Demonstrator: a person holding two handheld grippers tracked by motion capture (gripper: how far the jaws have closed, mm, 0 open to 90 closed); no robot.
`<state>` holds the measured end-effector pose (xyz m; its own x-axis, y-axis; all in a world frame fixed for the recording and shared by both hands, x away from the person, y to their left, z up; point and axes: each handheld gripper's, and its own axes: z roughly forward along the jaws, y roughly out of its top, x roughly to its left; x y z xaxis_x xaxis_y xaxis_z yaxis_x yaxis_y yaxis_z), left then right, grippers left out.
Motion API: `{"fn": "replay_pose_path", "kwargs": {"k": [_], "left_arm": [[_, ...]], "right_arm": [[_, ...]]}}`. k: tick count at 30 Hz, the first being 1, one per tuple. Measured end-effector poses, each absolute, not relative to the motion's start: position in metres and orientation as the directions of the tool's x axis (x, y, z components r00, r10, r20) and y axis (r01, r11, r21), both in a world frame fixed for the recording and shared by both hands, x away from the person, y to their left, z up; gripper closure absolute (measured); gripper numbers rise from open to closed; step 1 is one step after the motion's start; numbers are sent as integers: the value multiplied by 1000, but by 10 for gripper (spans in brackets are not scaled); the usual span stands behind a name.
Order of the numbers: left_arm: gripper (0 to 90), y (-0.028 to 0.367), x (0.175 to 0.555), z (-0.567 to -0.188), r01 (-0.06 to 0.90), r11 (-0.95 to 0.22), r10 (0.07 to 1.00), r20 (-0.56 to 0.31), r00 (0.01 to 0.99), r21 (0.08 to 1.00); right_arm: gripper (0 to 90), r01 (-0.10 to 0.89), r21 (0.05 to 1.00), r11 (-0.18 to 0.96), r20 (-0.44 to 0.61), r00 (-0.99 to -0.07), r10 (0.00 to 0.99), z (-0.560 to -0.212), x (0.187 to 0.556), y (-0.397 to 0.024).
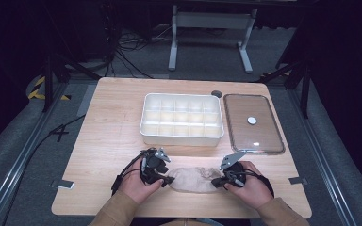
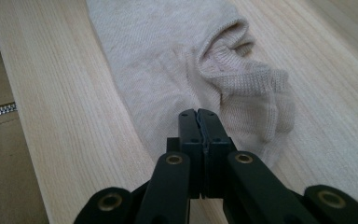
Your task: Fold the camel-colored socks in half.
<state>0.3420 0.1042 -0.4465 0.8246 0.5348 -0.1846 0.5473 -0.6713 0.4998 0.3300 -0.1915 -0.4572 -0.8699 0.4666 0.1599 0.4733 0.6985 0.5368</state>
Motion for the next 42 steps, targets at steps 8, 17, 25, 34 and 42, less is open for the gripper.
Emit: {"fn": "replay_pose_path", "kwargs": {"k": [8, 17, 25, 34, 42], "left_arm": [[562, 96, 346, -452, 549, -690, 535, -179, 826, 472], [587, 87, 343, -453, 521, -719, 531, -122, 839, 460], [697, 83, 341, -453, 514, -727, 518, -127, 846, 456], [828, 83, 341, -453, 523, -724, 507, -167, 846, 449], [855, 80, 340, -452, 511, -730, 505, -146, 851, 454]], "right_arm": [[899, 480, 541, 691, 163, -865, 474, -458, 329, -192], [898, 470, 546, 693, 147, -869, 473, -458, 327, -192], [891, 449, 542, 711, 101, -874, 475, -455, 324, -190], [892, 456, 546, 703, 94, -867, 489, -451, 324, -199], [895, 470, 538, 700, 112, -863, 493, -456, 324, -199]]}}
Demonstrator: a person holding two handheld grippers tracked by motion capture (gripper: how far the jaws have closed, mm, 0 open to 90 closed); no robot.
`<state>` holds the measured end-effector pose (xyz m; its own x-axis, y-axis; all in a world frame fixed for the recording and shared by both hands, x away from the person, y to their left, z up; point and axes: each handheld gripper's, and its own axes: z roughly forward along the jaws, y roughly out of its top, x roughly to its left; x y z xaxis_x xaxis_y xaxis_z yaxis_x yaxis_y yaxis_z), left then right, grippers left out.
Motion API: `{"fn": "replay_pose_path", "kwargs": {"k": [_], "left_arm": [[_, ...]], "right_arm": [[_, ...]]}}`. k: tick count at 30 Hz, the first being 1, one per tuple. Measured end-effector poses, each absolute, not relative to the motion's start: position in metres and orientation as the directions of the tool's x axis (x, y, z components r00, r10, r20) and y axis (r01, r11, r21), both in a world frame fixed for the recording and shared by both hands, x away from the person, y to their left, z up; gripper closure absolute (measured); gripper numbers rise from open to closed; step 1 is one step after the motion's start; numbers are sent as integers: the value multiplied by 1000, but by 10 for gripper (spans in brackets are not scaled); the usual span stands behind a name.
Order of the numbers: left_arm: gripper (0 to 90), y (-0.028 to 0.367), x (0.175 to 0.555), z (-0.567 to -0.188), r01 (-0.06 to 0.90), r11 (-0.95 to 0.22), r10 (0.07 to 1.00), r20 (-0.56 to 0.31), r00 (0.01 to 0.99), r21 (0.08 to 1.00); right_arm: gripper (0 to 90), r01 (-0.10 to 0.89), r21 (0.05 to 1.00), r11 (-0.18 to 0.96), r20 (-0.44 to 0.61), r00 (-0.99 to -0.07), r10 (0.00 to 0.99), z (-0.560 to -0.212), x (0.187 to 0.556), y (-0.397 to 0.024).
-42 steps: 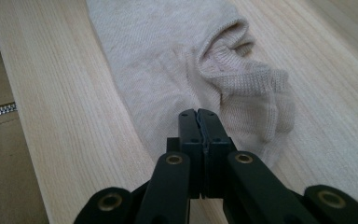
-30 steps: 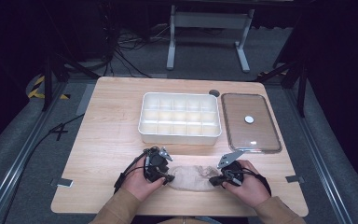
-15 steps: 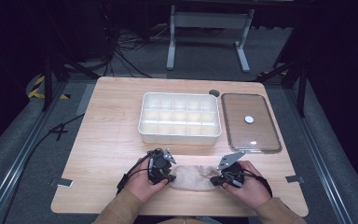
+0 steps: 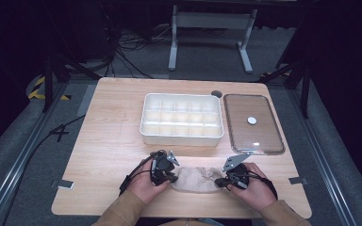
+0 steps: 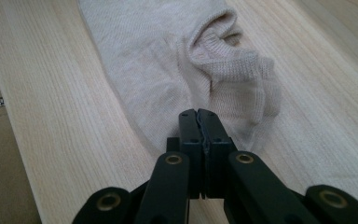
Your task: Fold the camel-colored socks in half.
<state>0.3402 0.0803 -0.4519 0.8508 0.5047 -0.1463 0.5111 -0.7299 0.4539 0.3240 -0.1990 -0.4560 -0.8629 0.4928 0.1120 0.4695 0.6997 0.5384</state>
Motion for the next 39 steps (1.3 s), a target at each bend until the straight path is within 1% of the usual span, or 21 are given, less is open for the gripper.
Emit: {"fn": "replay_pose_path", "kwargs": {"k": [4, 9, 14, 20, 39], "left_arm": [[857, 82, 340, -449, 525, -717, 510, -167, 844, 460], [855, 82, 339, -432, 508, -706, 495, -170, 852, 493], [855, 80, 340, -427, 514, -700, 493, -185, 850, 496], [854, 74, 341, -418, 509, -685, 480, -203, 854, 521], [854, 59, 343, -404, 474, -687, 446, -196, 873, 551]], "right_arm": [[896, 463, 542, 702, 102, -865, 491, -456, 323, -198], [896, 457, 546, 702, 91, -865, 493, -457, 322, -196], [896, 454, 548, 703, 84, -866, 493, -457, 321, -195], [895, 452, 556, 697, 89, -867, 491, -457, 321, -194], [897, 441, 583, 682, 85, -868, 489, -460, 318, -196]]}}
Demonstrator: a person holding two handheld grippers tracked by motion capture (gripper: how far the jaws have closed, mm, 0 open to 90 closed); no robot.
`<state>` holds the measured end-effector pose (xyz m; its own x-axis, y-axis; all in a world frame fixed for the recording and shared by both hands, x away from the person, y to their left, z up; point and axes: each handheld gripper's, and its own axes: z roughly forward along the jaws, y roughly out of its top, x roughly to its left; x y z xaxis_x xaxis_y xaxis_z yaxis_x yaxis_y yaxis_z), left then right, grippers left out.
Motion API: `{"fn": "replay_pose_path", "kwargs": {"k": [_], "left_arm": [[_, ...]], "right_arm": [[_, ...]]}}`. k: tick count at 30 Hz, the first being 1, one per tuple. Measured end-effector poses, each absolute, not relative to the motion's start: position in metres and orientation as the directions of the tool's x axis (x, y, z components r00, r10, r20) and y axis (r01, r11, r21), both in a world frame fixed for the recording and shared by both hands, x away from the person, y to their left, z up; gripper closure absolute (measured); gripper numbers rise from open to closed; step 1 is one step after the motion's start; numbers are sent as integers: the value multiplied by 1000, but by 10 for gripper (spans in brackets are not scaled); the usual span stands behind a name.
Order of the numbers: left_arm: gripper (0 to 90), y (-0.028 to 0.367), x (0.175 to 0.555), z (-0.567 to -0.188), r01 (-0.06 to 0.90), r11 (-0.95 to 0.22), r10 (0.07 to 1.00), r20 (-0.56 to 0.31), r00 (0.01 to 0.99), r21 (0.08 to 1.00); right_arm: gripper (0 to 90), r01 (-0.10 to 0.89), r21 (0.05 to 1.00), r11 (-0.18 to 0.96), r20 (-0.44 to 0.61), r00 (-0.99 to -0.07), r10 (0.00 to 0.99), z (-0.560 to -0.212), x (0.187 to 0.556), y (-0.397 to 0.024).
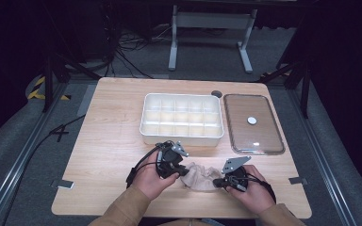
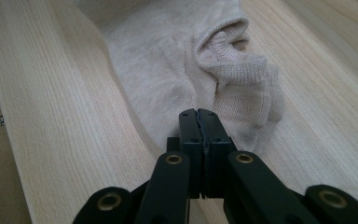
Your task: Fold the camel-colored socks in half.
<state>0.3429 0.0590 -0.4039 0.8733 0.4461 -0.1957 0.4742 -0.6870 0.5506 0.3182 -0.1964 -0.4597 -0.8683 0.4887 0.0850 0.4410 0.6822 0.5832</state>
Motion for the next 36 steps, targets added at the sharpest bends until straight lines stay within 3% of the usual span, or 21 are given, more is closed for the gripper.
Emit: {"fn": "replay_pose_path", "kwargs": {"k": [8, 19, 36], "left_arm": [[854, 60, 345, -400, 474, -685, 450, -190, 873, 553], [852, 55, 344, -396, 476, -684, 446, -199, 873, 552], [850, 29, 346, -396, 445, -702, 409, -198, 891, 556]], "right_arm": [[899, 398, 634, 663, 10, -862, 507, -436, 309, -204], [899, 454, 589, 669, 42, -843, 536, -459, 317, -211], [899, 423, 605, 675, 33, -860, 509, -461, 316, -199]]}}
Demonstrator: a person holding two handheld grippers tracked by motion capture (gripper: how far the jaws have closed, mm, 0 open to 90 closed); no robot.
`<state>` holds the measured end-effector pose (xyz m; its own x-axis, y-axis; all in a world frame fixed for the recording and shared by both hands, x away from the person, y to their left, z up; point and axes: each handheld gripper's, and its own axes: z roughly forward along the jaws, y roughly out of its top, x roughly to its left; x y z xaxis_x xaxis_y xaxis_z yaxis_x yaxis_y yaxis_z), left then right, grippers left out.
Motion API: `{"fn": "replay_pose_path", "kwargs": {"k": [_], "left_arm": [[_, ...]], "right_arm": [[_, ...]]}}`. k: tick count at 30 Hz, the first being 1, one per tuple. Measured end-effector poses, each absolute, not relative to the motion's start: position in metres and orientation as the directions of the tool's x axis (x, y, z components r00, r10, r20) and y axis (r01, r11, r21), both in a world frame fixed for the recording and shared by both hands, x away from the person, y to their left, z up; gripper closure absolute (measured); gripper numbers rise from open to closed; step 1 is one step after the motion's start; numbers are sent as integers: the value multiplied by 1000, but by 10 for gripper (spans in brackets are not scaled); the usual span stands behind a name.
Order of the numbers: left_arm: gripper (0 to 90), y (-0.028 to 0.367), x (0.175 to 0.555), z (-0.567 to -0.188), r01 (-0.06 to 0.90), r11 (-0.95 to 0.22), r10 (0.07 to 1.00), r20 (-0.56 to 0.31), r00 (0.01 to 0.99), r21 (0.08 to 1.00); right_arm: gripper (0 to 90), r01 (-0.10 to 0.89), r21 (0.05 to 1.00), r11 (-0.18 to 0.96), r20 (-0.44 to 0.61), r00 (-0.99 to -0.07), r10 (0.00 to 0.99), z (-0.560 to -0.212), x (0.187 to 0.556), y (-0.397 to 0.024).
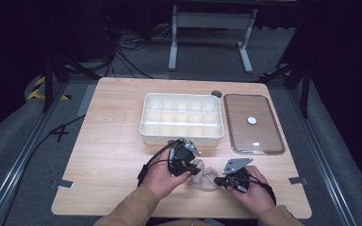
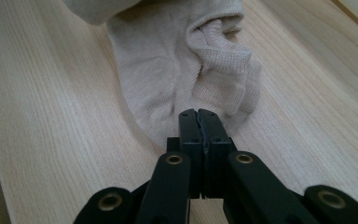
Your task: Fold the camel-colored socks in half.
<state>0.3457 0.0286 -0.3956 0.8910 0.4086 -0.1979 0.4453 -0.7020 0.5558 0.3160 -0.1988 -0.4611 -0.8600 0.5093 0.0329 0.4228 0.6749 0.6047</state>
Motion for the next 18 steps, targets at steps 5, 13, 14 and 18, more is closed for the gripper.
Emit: {"fn": "replay_pose_path", "kwargs": {"k": [5, 13, 14, 18], "left_arm": [[850, 16, 349, -398, 441, -704, 398, -205, 894, 556], [850, 6, 351, -403, 429, -720, 386, -198, 901, 545], [850, 4, 351, -404, 438, -715, 393, -206, 896, 544], [850, -3, 352, -407, 425, -727, 376, -206, 904, 539]], "right_arm": [[899, 424, 608, 671, 41, -861, 507, -462, 316, -198], [899, 421, 615, 666, 46, -863, 503, -462, 316, -199], [899, 423, 619, 662, 48, -861, 506, -463, 316, -199], [899, 423, 622, 659, 46, -860, 508, -463, 315, -200]]}}
